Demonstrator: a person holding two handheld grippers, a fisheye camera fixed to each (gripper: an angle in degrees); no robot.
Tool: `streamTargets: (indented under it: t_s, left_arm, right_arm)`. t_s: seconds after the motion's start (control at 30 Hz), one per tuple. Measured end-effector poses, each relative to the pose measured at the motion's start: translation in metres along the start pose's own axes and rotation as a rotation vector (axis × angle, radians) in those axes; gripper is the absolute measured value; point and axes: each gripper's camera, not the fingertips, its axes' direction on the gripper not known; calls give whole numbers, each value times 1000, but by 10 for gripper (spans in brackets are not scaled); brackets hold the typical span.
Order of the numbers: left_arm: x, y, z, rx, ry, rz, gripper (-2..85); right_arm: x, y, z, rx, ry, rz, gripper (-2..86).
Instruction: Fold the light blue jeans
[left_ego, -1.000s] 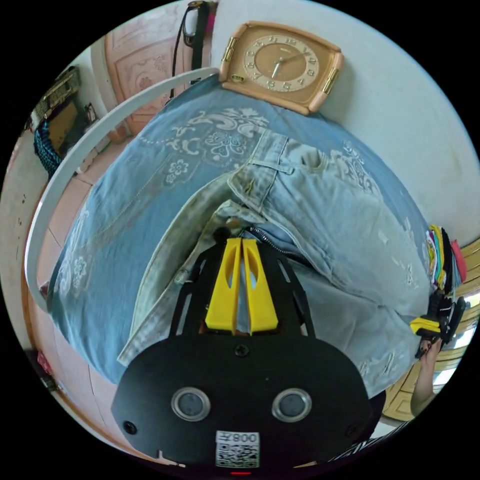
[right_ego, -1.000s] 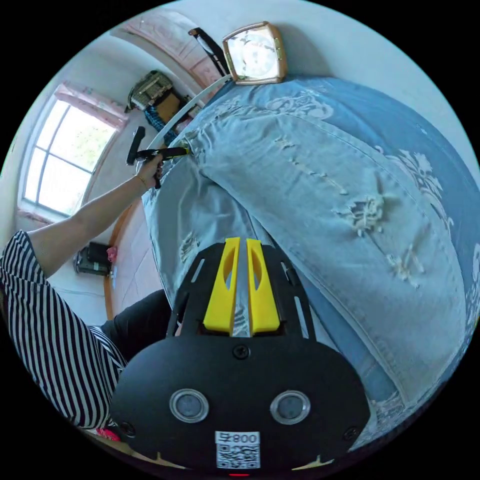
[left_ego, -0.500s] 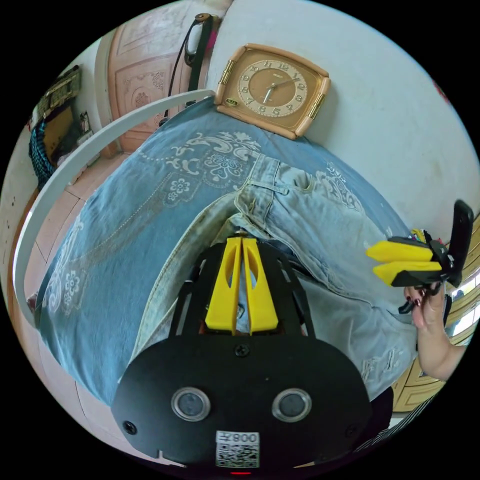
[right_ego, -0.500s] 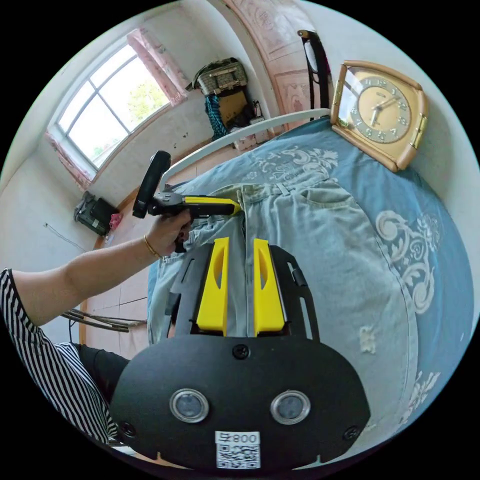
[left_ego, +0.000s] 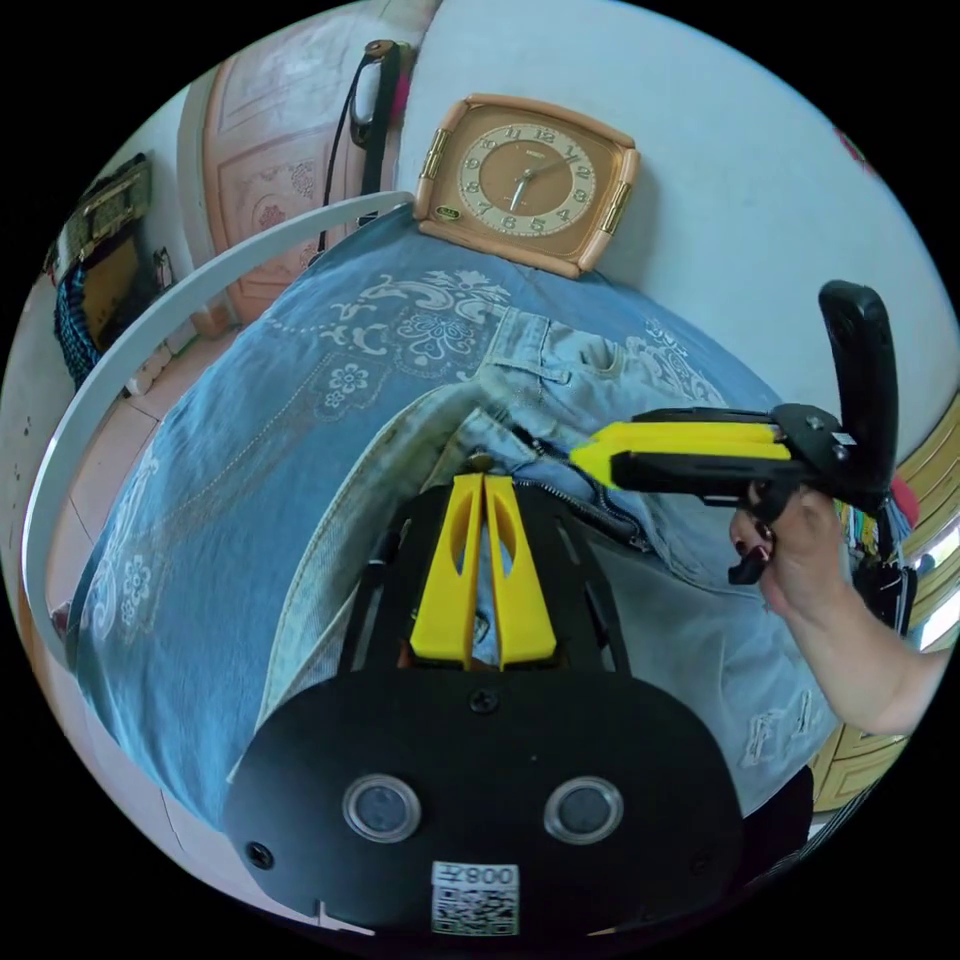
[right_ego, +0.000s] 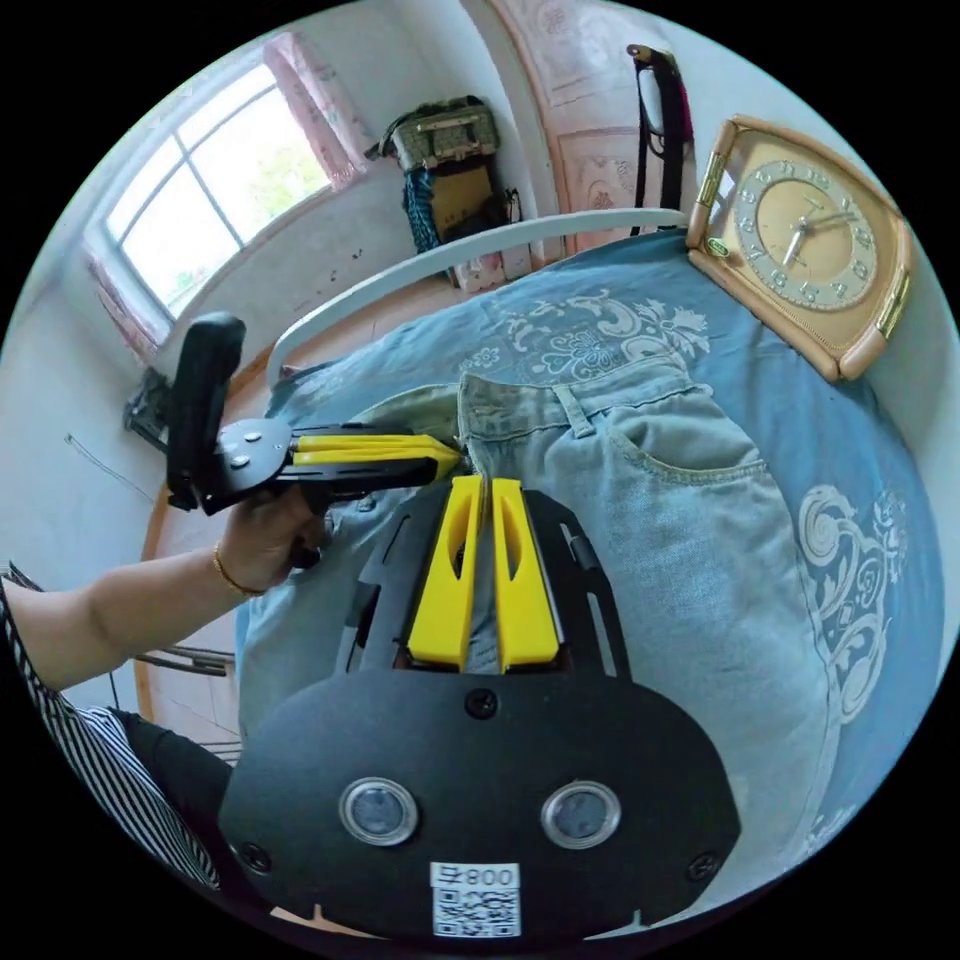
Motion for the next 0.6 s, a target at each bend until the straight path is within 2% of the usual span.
streamTargets:
  t_s: [0.13, 0.27, 0.33, 0.43, 0.6]
  left_arm:
    - [-1, 6, -1, 2, -70, 43, 1]
    - [-9, 13, -1, -6, -96, 57, 1]
    - [-20, 16, -2, -5, -59, 38, 1]
    - [-38, 24, -6, 7, -6, 2, 2]
    - [-54, 57, -48, 270, 69, -36, 2]
  right_arm:
    - [14, -2, -6, 146, -153, 27, 19]
    - [-3, -21, 34, 3, -96, -76, 16]
    - [-12, -33, 71, -123, 32, -125, 14]
    - [-3, -43, 86, -129, 21, -88, 12]
    - [3, -47, 99, -97, 27, -79, 12]
